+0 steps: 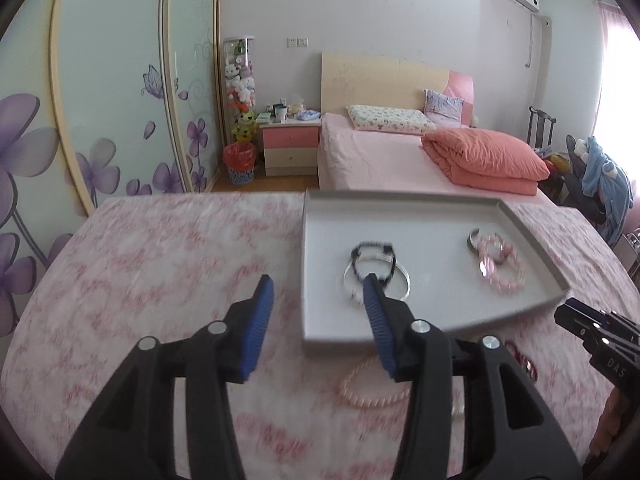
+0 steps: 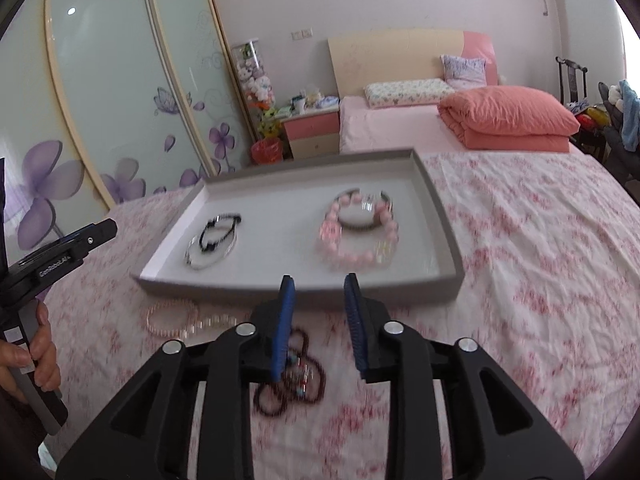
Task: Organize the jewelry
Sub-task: 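Open the right gripper over the tray while the left lowers the black bracelet onto the silver bangle, then lower the right gripper onto the dark red beaded bracelet and close it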
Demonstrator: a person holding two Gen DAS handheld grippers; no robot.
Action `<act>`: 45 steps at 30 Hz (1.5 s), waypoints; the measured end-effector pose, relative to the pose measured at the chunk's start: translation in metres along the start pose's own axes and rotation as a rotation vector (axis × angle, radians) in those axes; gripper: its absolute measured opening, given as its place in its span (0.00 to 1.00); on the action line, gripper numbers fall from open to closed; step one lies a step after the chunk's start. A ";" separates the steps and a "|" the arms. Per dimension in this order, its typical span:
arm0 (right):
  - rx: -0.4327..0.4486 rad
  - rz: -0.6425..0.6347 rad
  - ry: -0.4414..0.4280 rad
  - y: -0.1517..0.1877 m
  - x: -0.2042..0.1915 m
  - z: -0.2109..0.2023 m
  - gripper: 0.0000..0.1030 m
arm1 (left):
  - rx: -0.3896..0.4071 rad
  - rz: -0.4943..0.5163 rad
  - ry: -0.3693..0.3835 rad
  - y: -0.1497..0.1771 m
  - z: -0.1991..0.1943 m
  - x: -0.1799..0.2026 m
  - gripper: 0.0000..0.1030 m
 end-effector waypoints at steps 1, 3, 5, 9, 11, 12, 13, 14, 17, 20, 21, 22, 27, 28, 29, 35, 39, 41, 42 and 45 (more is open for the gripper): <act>-0.018 -0.008 0.003 0.006 -0.001 0.001 0.32 | -0.005 0.001 0.000 0.006 -0.002 -0.001 0.50; -0.050 -0.029 0.007 0.017 0.000 0.003 0.37 | -0.017 0.010 -0.001 0.021 -0.006 -0.003 0.55; -0.074 -0.055 0.012 0.025 -0.004 0.007 0.43 | -0.026 0.014 0.003 0.030 -0.009 -0.005 0.57; -0.091 -0.099 0.020 0.033 -0.012 0.010 0.48 | -0.032 0.009 0.016 0.040 -0.012 -0.007 0.63; -0.099 -0.118 0.029 0.036 -0.015 0.012 0.48 | -0.030 0.006 0.017 0.044 -0.014 -0.007 0.66; -0.104 -0.122 0.032 0.038 -0.015 0.013 0.48 | -0.028 0.006 0.015 0.045 -0.014 -0.008 0.68; -0.112 -0.125 0.039 0.039 -0.015 0.016 0.49 | -0.025 0.006 0.008 0.048 -0.014 -0.009 0.69; -0.119 -0.127 0.044 0.040 -0.015 0.017 0.50 | -0.022 0.005 0.000 0.050 -0.014 -0.010 0.70; -0.130 -0.127 0.061 0.042 -0.014 0.020 0.54 | -0.016 0.001 -0.017 0.054 -0.011 -0.010 0.73; -0.140 -0.155 0.089 0.044 -0.015 0.023 0.57 | -0.029 -0.007 -0.014 0.058 -0.007 -0.009 0.73; -0.148 -0.164 0.093 0.045 -0.015 0.025 0.57 | -0.032 -0.008 -0.012 0.059 -0.006 -0.009 0.73; -0.158 -0.175 0.103 0.047 -0.017 0.027 0.57 | -0.032 -0.008 -0.012 0.059 -0.005 -0.010 0.73; -0.166 -0.206 0.126 0.046 -0.022 0.035 0.57 | -0.032 -0.015 -0.013 0.061 -0.004 -0.011 0.74; -0.164 -0.208 0.127 0.045 -0.023 0.037 0.51 | -0.033 -0.014 -0.013 0.061 -0.004 -0.011 0.74; -0.161 -0.209 0.121 0.044 -0.024 0.036 0.42 | -0.035 -0.014 -0.011 0.061 -0.004 -0.011 0.74; -0.137 -0.177 0.157 0.040 -0.011 0.029 0.13 | -0.039 0.008 0.004 0.059 -0.005 -0.006 0.74; -0.100 -0.103 0.248 0.030 0.021 0.021 0.13 | -0.064 0.045 0.021 0.059 -0.003 0.003 0.74; -0.087 -0.054 0.277 0.025 0.038 0.017 0.13 | -0.080 0.059 0.024 0.060 -0.001 0.007 0.74; -0.086 -0.033 0.273 0.024 0.044 0.016 0.13 | -0.092 0.064 0.028 0.060 0.001 0.010 0.74; -0.087 -0.020 0.269 0.022 0.047 0.016 0.13 | -0.122 0.078 0.042 0.061 0.007 0.016 0.74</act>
Point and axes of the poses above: each gripper's, at about its wrist camera, not at the fingertips, and z roughly the way its jaws point, x to its right, y to its underside, the point moved 5 cm from there along z, roughly the way its jaws point, and after that the axes turned 14 degrees about z, right-handed, at the moved point
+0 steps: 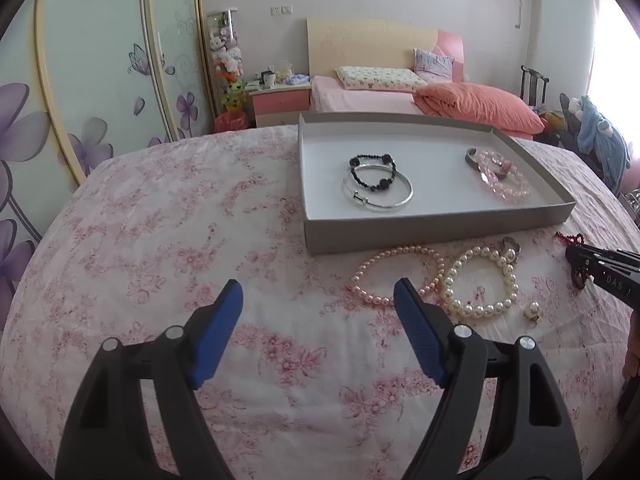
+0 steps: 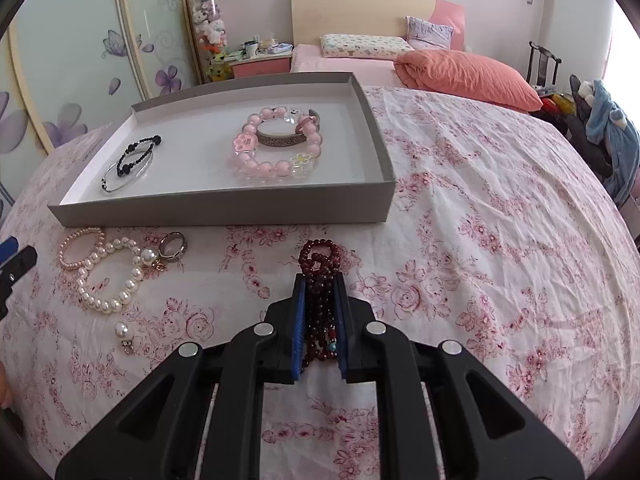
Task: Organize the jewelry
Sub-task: 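Lower the right gripper onto the dark red beaded bracelet and close it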
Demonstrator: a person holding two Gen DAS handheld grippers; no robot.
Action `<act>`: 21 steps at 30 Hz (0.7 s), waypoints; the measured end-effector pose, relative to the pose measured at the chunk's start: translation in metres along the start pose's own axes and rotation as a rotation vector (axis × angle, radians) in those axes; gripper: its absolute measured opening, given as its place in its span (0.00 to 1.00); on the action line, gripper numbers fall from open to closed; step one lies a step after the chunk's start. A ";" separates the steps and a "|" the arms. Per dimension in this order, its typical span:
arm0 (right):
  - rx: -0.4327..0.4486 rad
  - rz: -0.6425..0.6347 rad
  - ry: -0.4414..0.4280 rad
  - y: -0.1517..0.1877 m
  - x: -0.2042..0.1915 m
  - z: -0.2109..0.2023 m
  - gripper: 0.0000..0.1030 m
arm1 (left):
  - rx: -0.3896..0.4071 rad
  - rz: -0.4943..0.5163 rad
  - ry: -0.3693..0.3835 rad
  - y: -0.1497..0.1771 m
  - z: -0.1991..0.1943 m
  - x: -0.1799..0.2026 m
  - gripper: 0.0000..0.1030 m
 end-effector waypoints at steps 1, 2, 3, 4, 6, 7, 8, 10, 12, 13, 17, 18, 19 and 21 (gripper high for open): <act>0.002 -0.007 0.007 0.000 -0.002 0.000 0.13 | -0.007 0.009 0.002 0.000 0.002 0.002 0.74; 0.002 -0.011 0.009 0.000 -0.002 0.000 0.13 | -0.015 0.023 0.004 0.000 0.004 0.005 0.74; 0.001 -0.012 0.004 0.000 -0.002 0.001 0.13 | -0.022 0.044 0.008 -0.001 0.006 0.009 0.74; 0.000 -0.010 0.001 0.000 -0.003 0.001 0.13 | -0.026 0.060 0.010 -0.001 0.007 0.013 0.74; -0.003 -0.001 -0.010 0.000 -0.003 0.001 0.14 | -0.037 0.095 0.023 -0.001 0.011 0.021 0.74; -0.006 0.007 -0.019 0.000 -0.003 0.002 0.14 | -0.045 0.110 0.027 -0.002 0.014 0.024 0.74; -0.007 0.010 -0.023 0.000 -0.002 0.001 0.14 | -0.052 0.122 0.028 -0.003 0.017 0.027 0.74; -0.009 0.016 -0.032 0.000 0.000 0.001 0.14 | -0.065 0.139 0.024 -0.004 0.023 0.030 0.68; -0.010 0.019 -0.036 0.000 0.000 0.001 0.14 | -0.074 0.108 0.038 -0.008 0.028 0.027 0.65; -0.011 0.020 -0.038 0.000 0.000 0.001 0.14 | -0.071 0.078 0.050 -0.010 0.029 0.023 0.65; -0.012 0.022 -0.044 0.000 0.000 0.000 0.14 | -0.086 0.033 0.047 -0.017 0.042 0.014 0.48; -0.013 0.022 -0.046 0.000 0.001 0.000 0.14 | -0.095 0.037 0.043 -0.018 0.044 0.015 0.42; -0.013 0.024 -0.048 0.000 0.001 0.000 0.14 | -0.108 0.043 0.041 -0.018 0.048 0.016 0.39; -0.014 0.028 -0.054 0.000 0.002 0.000 0.14 | -0.107 0.055 0.040 -0.018 0.049 0.019 0.35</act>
Point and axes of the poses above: each gripper's, at about its wrist camera, not at the fingertips, and z roughly the way its jaws point, x to its right, y to its underside, the point moved 5 cm from there along z, roughly the way its jaws point, and after that the axes turned 14 degrees about z, right-handed, at the moved point
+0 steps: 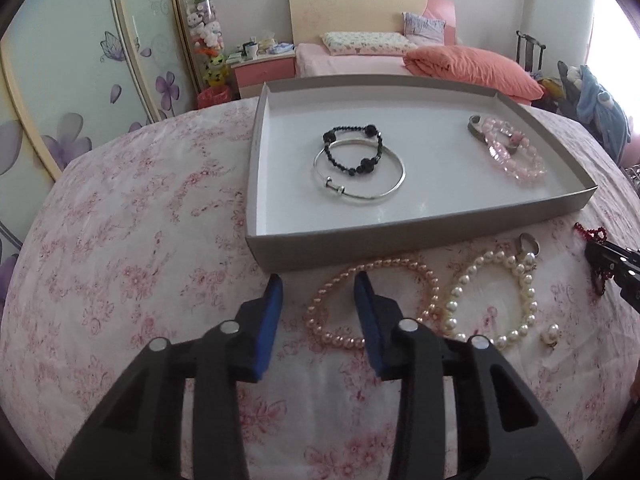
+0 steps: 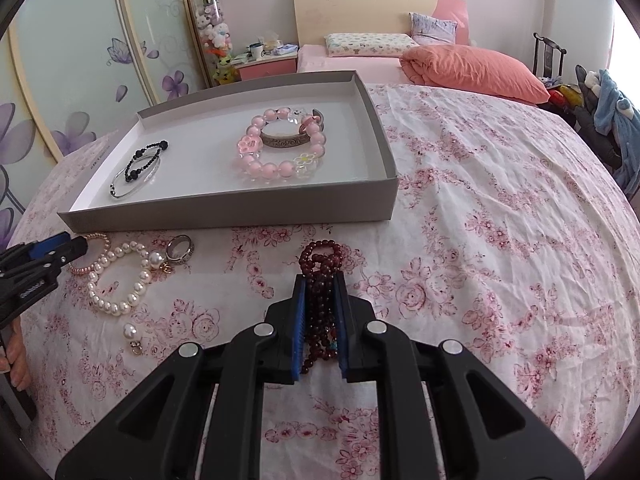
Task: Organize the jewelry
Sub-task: 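Lower the right gripper onto the dark red beaded bracelet and close it, then lift the dark red bracelet with the right gripper while the left grasps the pink pearl bracelet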
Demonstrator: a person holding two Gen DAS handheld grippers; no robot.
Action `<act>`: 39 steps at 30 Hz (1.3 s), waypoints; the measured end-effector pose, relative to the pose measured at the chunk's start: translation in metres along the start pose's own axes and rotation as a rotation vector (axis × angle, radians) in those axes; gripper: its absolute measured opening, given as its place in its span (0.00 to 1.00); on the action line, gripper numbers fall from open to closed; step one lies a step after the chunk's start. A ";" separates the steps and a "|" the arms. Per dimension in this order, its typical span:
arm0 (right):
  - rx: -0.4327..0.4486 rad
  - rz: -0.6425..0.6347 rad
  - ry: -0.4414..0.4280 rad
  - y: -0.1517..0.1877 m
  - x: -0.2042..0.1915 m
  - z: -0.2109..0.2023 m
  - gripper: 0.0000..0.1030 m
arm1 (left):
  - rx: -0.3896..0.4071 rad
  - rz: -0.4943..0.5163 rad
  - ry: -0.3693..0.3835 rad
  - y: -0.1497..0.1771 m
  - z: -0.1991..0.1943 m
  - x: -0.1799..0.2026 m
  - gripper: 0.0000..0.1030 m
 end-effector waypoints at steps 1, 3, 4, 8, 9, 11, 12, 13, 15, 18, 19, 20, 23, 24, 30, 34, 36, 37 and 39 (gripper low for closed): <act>-0.001 0.003 -0.004 0.000 0.001 0.000 0.14 | -0.001 0.010 0.001 0.000 0.000 0.002 0.34; -0.001 0.004 -0.005 0.000 0.000 0.000 0.14 | -0.002 0.019 0.020 0.003 -0.003 0.005 0.33; -0.001 0.004 -0.005 0.000 0.000 0.000 0.14 | 0.000 0.024 0.031 0.005 -0.005 0.007 0.33; -0.001 0.005 -0.006 -0.001 0.000 0.000 0.14 | 0.008 0.051 0.045 0.010 -0.009 0.013 0.24; -0.001 0.005 -0.006 -0.001 0.000 0.000 0.14 | 0.007 0.053 0.046 0.010 -0.009 0.014 0.16; -0.001 0.005 -0.006 -0.001 0.001 0.000 0.14 | -0.003 0.064 0.026 0.012 -0.011 0.014 0.07; -0.001 0.006 -0.006 -0.001 0.000 0.000 0.14 | -0.005 0.068 0.019 0.012 -0.011 0.014 0.07; -0.002 0.007 -0.008 -0.001 0.001 0.000 0.14 | -0.006 0.070 0.014 0.014 -0.012 0.013 0.07; -0.002 0.007 -0.009 -0.001 0.000 0.000 0.14 | -0.009 0.059 0.012 0.018 -0.015 0.010 0.07; -0.002 0.007 -0.009 -0.001 0.001 0.000 0.14 | -0.022 0.028 0.015 0.023 -0.018 0.003 0.08; -0.002 0.008 -0.009 -0.001 0.001 0.000 0.14 | -0.023 0.019 0.017 0.025 -0.019 0.002 0.08; -0.002 0.008 -0.009 -0.001 0.001 0.000 0.14 | -0.023 0.010 0.023 0.026 -0.021 0.002 0.10; -0.002 0.008 -0.009 -0.001 0.001 0.000 0.14 | -0.017 0.006 0.022 0.027 -0.022 0.004 0.22; -0.002 0.008 -0.009 -0.001 0.001 0.000 0.14 | -0.015 0.005 0.025 0.027 -0.022 0.004 0.23; -0.002 0.009 -0.010 -0.001 0.001 0.000 0.14 | -0.001 0.016 0.026 0.027 -0.022 0.010 0.08; -0.003 0.012 -0.014 -0.001 0.000 0.000 0.14 | 0.004 0.026 0.004 0.026 -0.021 0.012 0.08; -0.003 0.013 -0.015 -0.001 0.000 0.000 0.14 | 0.005 0.021 0.007 0.026 -0.021 0.011 0.08; -0.003 0.013 -0.016 -0.001 0.000 0.000 0.14 | 0.005 0.020 0.007 0.026 -0.021 0.011 0.08; -0.003 0.013 -0.015 -0.001 0.000 0.000 0.14 | 0.005 0.016 0.009 0.026 -0.021 0.010 0.08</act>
Point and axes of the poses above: each gripper's, at about its wrist camera, not at the fingertips, and z roughly the way its jaws point, x to its right, y to its underside, the point moved 5 cm from there along z, roughly the way its jaws point, and after that the axes turned 14 degrees about z, right-handed, at the moved point
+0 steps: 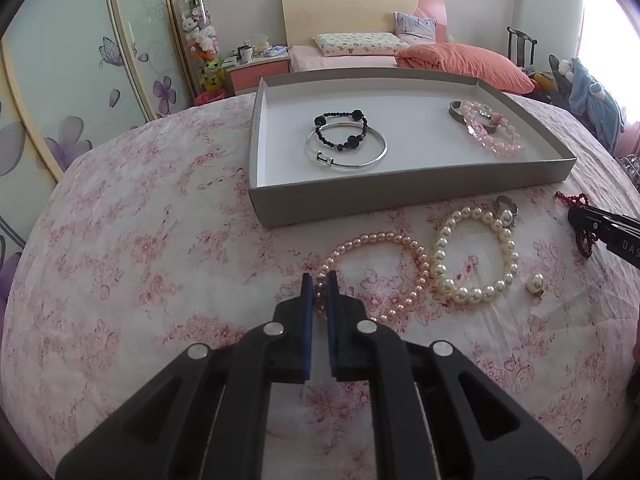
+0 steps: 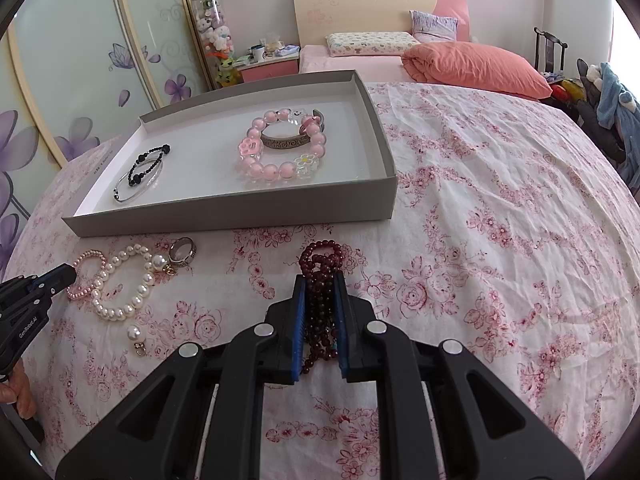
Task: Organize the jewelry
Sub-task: 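Lift the dark red bracelet with the right gripper while the left grasps the pink pearl bracelet, then carry both bracelets over the gray tray and open both grippers inside it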
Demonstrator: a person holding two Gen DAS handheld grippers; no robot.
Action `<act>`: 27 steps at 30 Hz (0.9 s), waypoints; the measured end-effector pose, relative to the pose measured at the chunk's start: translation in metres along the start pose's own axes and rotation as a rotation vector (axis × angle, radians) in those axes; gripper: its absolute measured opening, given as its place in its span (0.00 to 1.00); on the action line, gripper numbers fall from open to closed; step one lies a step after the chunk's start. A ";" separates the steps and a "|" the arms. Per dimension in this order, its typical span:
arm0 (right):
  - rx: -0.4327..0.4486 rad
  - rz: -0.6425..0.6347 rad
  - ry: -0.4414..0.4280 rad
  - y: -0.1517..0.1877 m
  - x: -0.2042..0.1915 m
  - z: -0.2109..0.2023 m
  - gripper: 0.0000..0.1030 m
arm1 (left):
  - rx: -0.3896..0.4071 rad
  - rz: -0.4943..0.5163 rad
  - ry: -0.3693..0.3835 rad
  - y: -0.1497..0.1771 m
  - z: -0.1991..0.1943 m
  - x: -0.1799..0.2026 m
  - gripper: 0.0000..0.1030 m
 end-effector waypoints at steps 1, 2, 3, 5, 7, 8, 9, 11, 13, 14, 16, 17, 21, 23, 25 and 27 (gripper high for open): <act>0.000 0.001 -0.001 0.000 0.000 0.000 0.14 | 0.000 -0.002 0.001 0.000 0.000 0.000 0.08; 0.000 0.001 -0.001 0.000 0.000 0.000 0.14 | 0.001 -0.003 0.003 0.001 0.000 -0.001 0.08; 0.000 0.001 -0.001 0.000 0.000 0.000 0.14 | 0.001 -0.006 0.005 0.001 0.000 -0.001 0.08; 0.000 0.000 -0.001 0.000 -0.001 0.000 0.14 | 0.001 -0.009 0.008 0.001 0.000 -0.001 0.08; 0.000 0.000 0.000 0.000 0.000 0.000 0.14 | 0.002 -0.012 0.010 0.001 0.000 -0.002 0.08; 0.000 0.000 0.000 0.000 0.000 0.000 0.14 | 0.002 -0.014 0.012 0.001 0.000 -0.002 0.08; 0.000 0.000 0.000 0.000 0.000 0.000 0.14 | 0.003 -0.015 0.013 0.001 0.000 -0.002 0.08; 0.000 0.000 0.000 0.000 0.000 0.000 0.14 | 0.003 -0.016 0.014 0.001 0.000 -0.002 0.08; 0.000 0.000 0.000 0.000 0.000 0.000 0.14 | 0.003 -0.015 0.014 0.002 0.000 -0.002 0.08; 0.000 0.001 -0.001 0.000 0.000 0.000 0.14 | 0.003 -0.015 0.013 0.002 0.000 -0.002 0.08; 0.001 0.002 -0.002 0.000 0.000 0.000 0.13 | 0.004 -0.016 0.013 0.002 0.000 -0.002 0.07; 0.001 0.001 -0.003 0.000 0.000 0.000 0.13 | 0.006 -0.016 0.014 0.002 -0.001 -0.002 0.07; 0.033 0.004 -0.029 -0.001 -0.002 -0.007 0.10 | 0.028 -0.048 0.049 0.002 -0.004 -0.007 0.06; 0.054 -0.006 -0.038 -0.002 -0.005 -0.011 0.10 | 0.064 -0.068 0.065 0.000 -0.013 -0.011 0.06; 0.067 -0.011 -0.056 -0.003 -0.008 -0.016 0.10 | 0.094 -0.086 0.077 -0.002 -0.021 -0.015 0.06; 0.083 -0.011 -0.077 -0.004 -0.012 -0.021 0.09 | 0.120 -0.100 0.093 -0.005 -0.029 -0.018 0.06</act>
Point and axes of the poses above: each gripper's, at about its wrist camera, not at the fingertips, and z roughly the way its jaws point, x to its right, y to its underside, the point moved 5 cm from there along z, roughly the way its jaws point, and after that the axes turned 14 degrees about z, right-handed, at the moved point
